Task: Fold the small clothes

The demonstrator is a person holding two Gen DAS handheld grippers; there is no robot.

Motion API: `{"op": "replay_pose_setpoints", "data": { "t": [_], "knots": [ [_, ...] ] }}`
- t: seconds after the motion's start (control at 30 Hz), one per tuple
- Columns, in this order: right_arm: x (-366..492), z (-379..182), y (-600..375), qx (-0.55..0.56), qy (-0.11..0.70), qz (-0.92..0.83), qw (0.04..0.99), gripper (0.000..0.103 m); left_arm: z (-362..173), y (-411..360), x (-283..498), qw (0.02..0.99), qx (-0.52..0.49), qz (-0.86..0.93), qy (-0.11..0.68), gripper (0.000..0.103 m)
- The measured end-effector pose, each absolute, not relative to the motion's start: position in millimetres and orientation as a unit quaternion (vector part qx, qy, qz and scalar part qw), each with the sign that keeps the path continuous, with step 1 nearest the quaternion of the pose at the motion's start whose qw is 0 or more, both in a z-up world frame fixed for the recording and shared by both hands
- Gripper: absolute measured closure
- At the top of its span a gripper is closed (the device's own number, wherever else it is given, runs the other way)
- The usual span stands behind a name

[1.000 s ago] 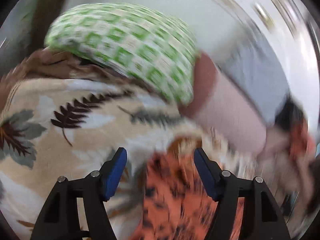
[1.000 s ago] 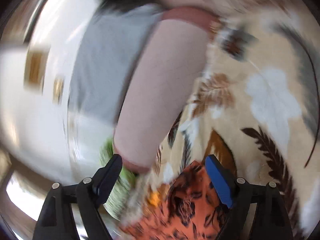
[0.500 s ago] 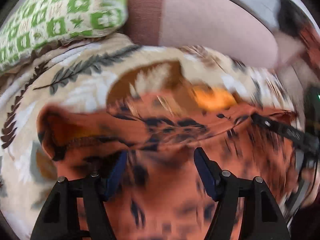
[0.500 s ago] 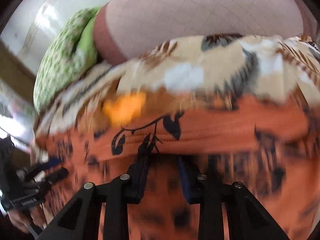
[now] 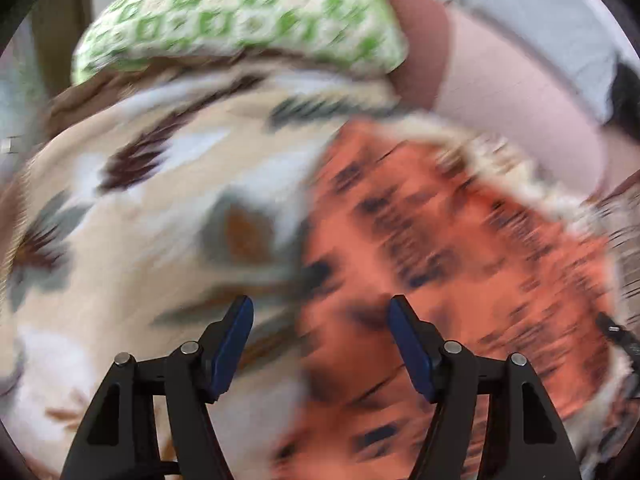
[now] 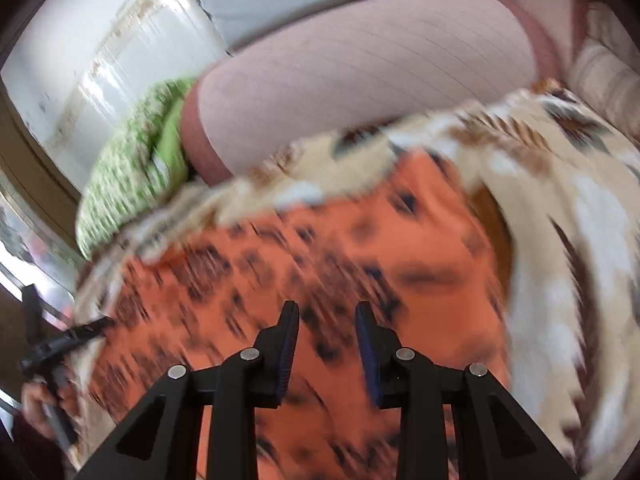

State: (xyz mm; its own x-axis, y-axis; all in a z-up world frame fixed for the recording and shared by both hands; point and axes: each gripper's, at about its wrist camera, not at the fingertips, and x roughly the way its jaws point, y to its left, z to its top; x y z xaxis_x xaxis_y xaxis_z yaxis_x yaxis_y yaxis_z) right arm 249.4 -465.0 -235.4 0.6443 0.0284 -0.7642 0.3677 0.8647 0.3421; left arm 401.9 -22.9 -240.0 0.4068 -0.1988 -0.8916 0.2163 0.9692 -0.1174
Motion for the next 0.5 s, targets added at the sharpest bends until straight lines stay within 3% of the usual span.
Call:
{"op": "replay_pose_setpoints", "data": {
  "t": [0.07,0.2,0.27,0.3,0.33,0.5],
  "knots": [
    [239,-261,-465,0.228,0.460,-0.111,0.851,0.070,-248,-4,405,0.822,-0.051,-0.124,0.553,0.024],
    [204,-237,-471,0.292,0.435,-0.094,0.846,0.070,-214,27,387,0.835,-0.084,-0.098,0.535,0.026],
    [175,-218,-474,0.336,0.400,-0.069,0.850,0.057,-200,37,367,0.841,-0.072,-0.105,0.525,0.025],
    [163,-213,-474,0.347,0.394,-0.062,0.849,0.030,-197,41,358,0.837,-0.076,-0.114,0.530,0.026],
    [152,-209,-472,0.359,0.389,-0.056,0.847,0.022,-197,45,346,0.830,-0.088,-0.130,0.536,0.025],
    [105,-218,-459,0.467,0.340,-0.021,0.816,0.022,-214,40,301,0.802,-0.149,-0.164,0.555,0.026]
  ]
}}
